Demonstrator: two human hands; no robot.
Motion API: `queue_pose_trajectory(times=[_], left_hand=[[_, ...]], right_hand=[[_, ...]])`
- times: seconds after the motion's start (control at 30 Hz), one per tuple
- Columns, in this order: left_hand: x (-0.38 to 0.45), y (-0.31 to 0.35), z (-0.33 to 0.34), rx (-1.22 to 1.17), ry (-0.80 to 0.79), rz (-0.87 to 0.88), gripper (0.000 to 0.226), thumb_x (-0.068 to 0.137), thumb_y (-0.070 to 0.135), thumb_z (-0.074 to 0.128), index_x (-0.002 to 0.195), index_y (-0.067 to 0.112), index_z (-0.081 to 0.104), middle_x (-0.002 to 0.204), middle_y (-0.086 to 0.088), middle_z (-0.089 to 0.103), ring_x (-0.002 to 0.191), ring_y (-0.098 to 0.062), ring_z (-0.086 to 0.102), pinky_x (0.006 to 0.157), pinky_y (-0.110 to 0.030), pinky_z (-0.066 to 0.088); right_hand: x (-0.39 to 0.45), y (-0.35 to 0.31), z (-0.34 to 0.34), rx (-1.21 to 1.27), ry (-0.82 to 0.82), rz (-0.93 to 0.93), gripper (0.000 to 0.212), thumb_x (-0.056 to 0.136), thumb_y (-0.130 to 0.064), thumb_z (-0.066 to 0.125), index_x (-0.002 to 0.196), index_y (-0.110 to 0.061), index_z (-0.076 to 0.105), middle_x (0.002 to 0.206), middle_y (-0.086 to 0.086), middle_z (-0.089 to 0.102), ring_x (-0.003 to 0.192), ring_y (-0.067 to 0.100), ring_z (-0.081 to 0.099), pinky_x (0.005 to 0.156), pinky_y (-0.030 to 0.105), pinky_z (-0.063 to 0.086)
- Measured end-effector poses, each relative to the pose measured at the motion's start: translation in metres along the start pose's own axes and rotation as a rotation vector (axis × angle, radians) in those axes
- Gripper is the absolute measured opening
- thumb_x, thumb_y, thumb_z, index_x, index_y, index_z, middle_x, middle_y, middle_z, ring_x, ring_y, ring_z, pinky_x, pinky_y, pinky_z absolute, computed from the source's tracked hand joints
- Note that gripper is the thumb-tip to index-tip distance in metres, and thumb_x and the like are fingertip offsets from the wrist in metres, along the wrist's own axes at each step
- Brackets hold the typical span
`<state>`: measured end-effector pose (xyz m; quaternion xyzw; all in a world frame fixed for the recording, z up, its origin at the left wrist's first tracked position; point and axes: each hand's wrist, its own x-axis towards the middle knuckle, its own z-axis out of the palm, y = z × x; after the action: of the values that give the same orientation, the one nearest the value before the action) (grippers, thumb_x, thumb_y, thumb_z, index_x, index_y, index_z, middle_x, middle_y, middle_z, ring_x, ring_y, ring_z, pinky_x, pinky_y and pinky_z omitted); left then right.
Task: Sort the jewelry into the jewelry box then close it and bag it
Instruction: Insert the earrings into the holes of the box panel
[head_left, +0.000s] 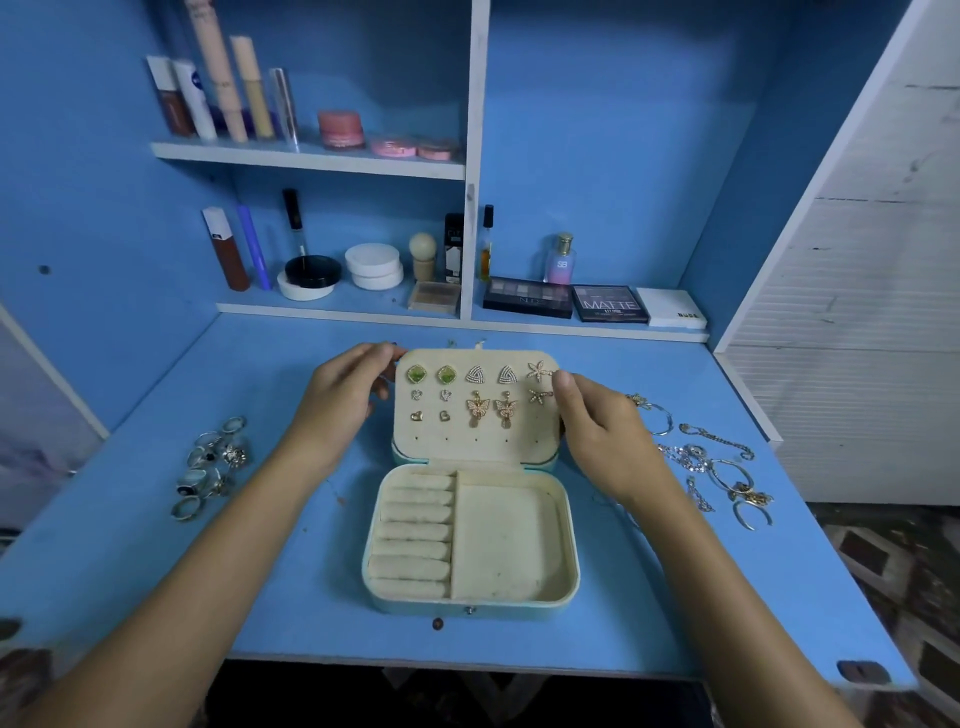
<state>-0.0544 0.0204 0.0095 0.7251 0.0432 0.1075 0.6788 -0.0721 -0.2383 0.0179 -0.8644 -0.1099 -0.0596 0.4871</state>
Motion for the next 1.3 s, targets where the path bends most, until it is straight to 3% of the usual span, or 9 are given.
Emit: queue_pose_trajectory(times=[0.07, 0.27, 0.33, 0.47, 0.67, 0.77, 1.1, 1.2, 1.3], left_hand=[[-0.005, -0.003, 0.003, 0.046, 0.007, 0.016, 0.027, 0.102, 0.023, 0.051, 0.086, 0.024, 0.073, 0.072, 0.012, 0.063, 0.068, -0.009, 0.049, 0.058, -0.016, 0.039], [-0.014, -0.018, 0.000, 0.254, 0.024, 0.066, 0.019, 0.099, 0.027, 0.058, 0.088, 0.035, 0.070, 0.088, 0.015, 0.072, 0.087, -0.009, 0.064, 0.082, -0.025, 0.049], [-0.015, -0.020, 0.000, 0.315, 0.034, 0.106, 0.018, 0.098, 0.025, 0.059, 0.088, 0.037, 0.069, 0.094, 0.014, 0.071, 0.089, -0.004, 0.063, 0.079, -0.015, 0.047], [-0.015, -0.025, 0.003, 0.477, 0.073, 0.215, 0.015, 0.097, 0.020, 0.060, 0.101, 0.017, 0.074, 0.096, 0.008, 0.067, 0.088, -0.001, 0.058, 0.069, -0.004, 0.040], [-0.017, -0.028, 0.005, 0.578, 0.101, 0.222, 0.019, 0.097, 0.023, 0.059, 0.104, 0.016, 0.076, 0.091, 0.004, 0.065, 0.082, -0.008, 0.059, 0.069, -0.013, 0.042], [-0.017, -0.029, 0.005, 0.591, 0.113, 0.227, 0.019, 0.097, 0.023, 0.059, 0.104, 0.017, 0.076, 0.089, 0.005, 0.065, 0.082, -0.005, 0.059, 0.068, -0.012, 0.040], [-0.016, -0.029, 0.004, 0.600, 0.092, 0.235, 0.018, 0.097, 0.022, 0.059, 0.104, 0.016, 0.074, 0.094, 0.003, 0.067, 0.085, -0.013, 0.061, 0.071, -0.020, 0.045], [-0.016, -0.029, 0.004, 0.600, 0.094, 0.232, 0.018, 0.097, 0.022, 0.059, 0.104, 0.016, 0.075, 0.094, 0.004, 0.067, 0.084, -0.012, 0.061, 0.070, -0.016, 0.043], [-0.016, -0.030, 0.004, 0.597, 0.092, 0.231, 0.018, 0.097, 0.023, 0.059, 0.104, 0.017, 0.074, 0.093, 0.006, 0.066, 0.083, -0.010, 0.060, 0.068, -0.014, 0.042]], right_hand=[[0.002, -0.001, 0.003, -0.033, 0.039, 0.022, 0.048, 0.106, -0.040, 0.037, 0.067, -0.012, 0.036, 0.059, -0.003, 0.035, 0.055, 0.009, 0.032, 0.055, 0.026, 0.029], [0.006, -0.001, 0.003, -0.041, 0.014, 0.063, 0.032, 0.099, -0.017, 0.040, 0.074, 0.003, 0.045, 0.057, -0.001, 0.034, 0.052, 0.011, 0.028, 0.050, 0.026, 0.026], [0.007, 0.000, 0.003, -0.064, 0.010, 0.083, 0.028, 0.094, -0.014, 0.042, 0.073, 0.004, 0.044, 0.056, 0.000, 0.033, 0.052, 0.012, 0.027, 0.050, 0.028, 0.024], [0.008, 0.003, 0.006, -0.101, 0.009, 0.115, 0.025, 0.092, -0.013, 0.045, 0.075, 0.004, 0.046, 0.055, 0.001, 0.034, 0.051, 0.012, 0.027, 0.045, 0.021, 0.023], [0.011, 0.006, 0.011, -0.102, 0.034, 0.141, 0.026, 0.091, -0.014, 0.047, 0.072, 0.002, 0.054, 0.056, 0.002, 0.038, 0.049, 0.011, 0.029, 0.044, 0.020, 0.024], [0.012, 0.006, 0.012, -0.108, 0.032, 0.151, 0.027, 0.088, -0.012, 0.047, 0.063, -0.003, 0.045, 0.054, 0.000, 0.034, 0.050, 0.011, 0.027, 0.046, 0.023, 0.023], [0.019, 0.004, 0.008, -0.166, 0.001, 0.153, 0.024, 0.086, -0.010, 0.046, 0.065, 0.001, 0.042, 0.055, 0.001, 0.029, 0.052, 0.012, 0.023, 0.048, 0.026, 0.021], [0.026, 0.006, 0.008, -0.207, 0.020, 0.183, 0.025, 0.089, -0.012, 0.046, 0.075, 0.005, 0.059, 0.060, 0.015, 0.044, 0.055, 0.015, 0.030, 0.052, 0.030, 0.026], [0.037, 0.006, 0.008, -0.267, 0.080, 0.167, 0.028, 0.092, -0.011, 0.046, 0.095, 0.005, 0.069, 0.082, 0.024, 0.068, 0.058, 0.026, 0.045, 0.055, 0.028, 0.035]])
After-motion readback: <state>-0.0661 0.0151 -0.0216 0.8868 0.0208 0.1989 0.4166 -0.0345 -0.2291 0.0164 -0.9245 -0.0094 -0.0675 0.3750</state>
